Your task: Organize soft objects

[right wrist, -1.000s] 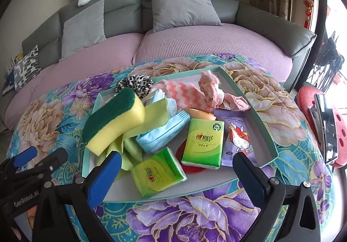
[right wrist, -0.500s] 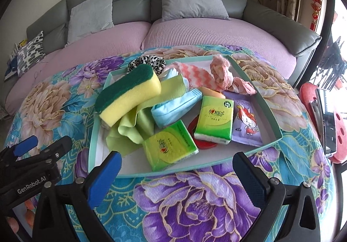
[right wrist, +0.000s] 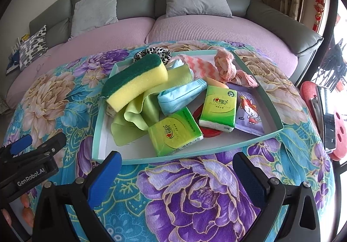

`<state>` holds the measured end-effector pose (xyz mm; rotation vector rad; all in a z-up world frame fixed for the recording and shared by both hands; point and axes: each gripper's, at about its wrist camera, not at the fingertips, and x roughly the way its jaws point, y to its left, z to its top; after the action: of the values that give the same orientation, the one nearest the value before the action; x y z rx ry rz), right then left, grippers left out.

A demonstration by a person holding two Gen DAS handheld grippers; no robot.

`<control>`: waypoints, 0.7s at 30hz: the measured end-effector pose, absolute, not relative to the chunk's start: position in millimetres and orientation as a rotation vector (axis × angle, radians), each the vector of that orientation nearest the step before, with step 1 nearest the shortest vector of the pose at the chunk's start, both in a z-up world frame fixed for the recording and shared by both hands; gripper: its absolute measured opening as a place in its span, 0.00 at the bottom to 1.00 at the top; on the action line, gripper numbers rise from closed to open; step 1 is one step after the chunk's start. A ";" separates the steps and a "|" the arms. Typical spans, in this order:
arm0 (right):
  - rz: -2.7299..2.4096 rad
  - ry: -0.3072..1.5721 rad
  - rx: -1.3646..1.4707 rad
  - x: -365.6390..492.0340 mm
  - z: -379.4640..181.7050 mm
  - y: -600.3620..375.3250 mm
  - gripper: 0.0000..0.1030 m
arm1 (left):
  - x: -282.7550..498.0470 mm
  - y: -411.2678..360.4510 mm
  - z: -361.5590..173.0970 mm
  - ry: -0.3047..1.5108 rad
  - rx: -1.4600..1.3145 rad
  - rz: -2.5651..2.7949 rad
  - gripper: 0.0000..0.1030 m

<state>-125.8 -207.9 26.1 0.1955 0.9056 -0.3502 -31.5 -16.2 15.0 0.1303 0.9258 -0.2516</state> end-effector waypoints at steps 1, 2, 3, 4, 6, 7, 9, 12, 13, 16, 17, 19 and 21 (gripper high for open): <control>-0.350 0.907 0.195 -125.5 25.4 -207.7 1.00 | -31.9 -16.1 14.9 0.923 0.137 -0.241 0.95; -0.349 0.909 0.195 -125.4 24.7 -207.7 1.00 | -32.1 -15.6 15.0 0.921 0.140 -0.236 0.96; -0.348 0.911 0.195 -125.1 23.9 -207.6 1.00 | -32.3 -15.3 14.9 0.920 0.144 -0.229 0.96; -0.348 0.913 0.195 -124.7 23.0 -207.6 1.00 | -32.1 -15.0 14.5 0.923 0.148 -0.221 0.95; -0.347 0.918 0.195 -123.9 21.1 -208.1 1.00 | -31.7 -14.0 13.3 0.931 0.150 -0.211 0.95; -0.347 0.918 0.194 -123.7 20.5 -208.4 1.00 | -31.1 -13.6 12.1 0.936 0.151 -0.209 0.96; -0.346 0.920 0.194 -123.2 19.0 -208.9 1.00 | -30.5 -12.8 9.8 0.946 0.157 -0.203 0.95; -0.346 0.923 0.193 -122.2 16.8 -209.7 1.00 | -29.4 -12.0 6.3 0.959 0.169 -0.192 0.95; -0.347 0.925 0.193 -121.8 16.1 -209.9 1.00 | -29.0 -11.8 5.6 0.961 0.172 -0.191 0.95; -0.349 0.932 0.198 -120.2 12.9 -211.9 1.00 | -28.3 -10.9 3.6 0.970 0.179 -0.189 0.96; -0.350 0.935 0.200 -119.7 12.0 -212.6 1.00 | -27.7 -10.4 3.1 0.974 0.179 -0.191 0.96; -0.351 0.941 0.203 -118.4 10.1 -214.2 1.00 | -26.7 -9.4 2.5 0.982 0.174 -0.196 0.95; -0.353 0.946 0.203 -118.0 8.4 -215.3 1.00 | -25.9 -9.1 1.8 0.987 0.177 -0.197 0.95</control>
<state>-118.0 -215.3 8.4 0.2030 0.9456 -0.3530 -25.9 -9.1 1.8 0.1773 0.9868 -0.1965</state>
